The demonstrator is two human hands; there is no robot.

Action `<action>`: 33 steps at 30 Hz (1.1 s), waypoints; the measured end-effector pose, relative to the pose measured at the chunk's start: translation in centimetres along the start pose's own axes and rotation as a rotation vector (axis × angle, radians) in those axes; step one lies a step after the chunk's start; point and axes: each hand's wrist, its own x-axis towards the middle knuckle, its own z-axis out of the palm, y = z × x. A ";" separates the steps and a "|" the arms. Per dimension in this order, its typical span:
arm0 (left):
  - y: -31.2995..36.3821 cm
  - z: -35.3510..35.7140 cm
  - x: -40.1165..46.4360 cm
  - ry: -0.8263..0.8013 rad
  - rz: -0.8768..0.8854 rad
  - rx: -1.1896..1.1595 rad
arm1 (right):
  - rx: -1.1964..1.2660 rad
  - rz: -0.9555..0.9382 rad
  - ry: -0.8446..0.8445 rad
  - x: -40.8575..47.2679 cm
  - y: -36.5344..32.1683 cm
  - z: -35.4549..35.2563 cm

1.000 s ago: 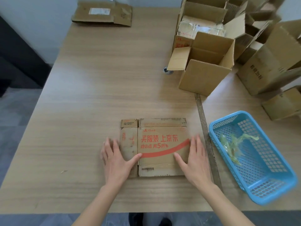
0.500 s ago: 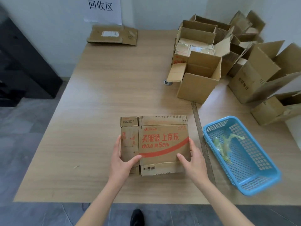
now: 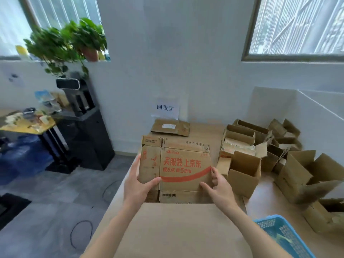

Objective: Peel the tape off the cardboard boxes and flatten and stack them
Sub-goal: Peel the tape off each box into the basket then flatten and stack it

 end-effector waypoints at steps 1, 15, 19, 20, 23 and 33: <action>1.5 -1.7 0.8 0.019 0.015 -0.012 | 0.014 -0.027 -0.009 0.6 -2.2 -0.2; 6.5 -30.2 9.9 0.287 0.168 0.010 | -0.307 -0.433 -0.082 6.5 -28.7 10.3; 3.7 -38.7 11.0 0.360 0.136 0.039 | -0.403 -0.517 -0.052 6.4 -33.8 16.5; 3.0 -40.6 11.2 0.378 0.122 0.048 | -0.444 -0.548 -0.049 6.5 -34.8 18.2; 0.8 -45.5 11.9 0.440 0.080 0.069 | -0.518 -0.611 -0.067 7.0 -37.8 23.0; -8.0 -54.4 20.0 0.491 -0.003 0.128 | -0.530 -0.657 -0.172 15.0 -43.0 37.6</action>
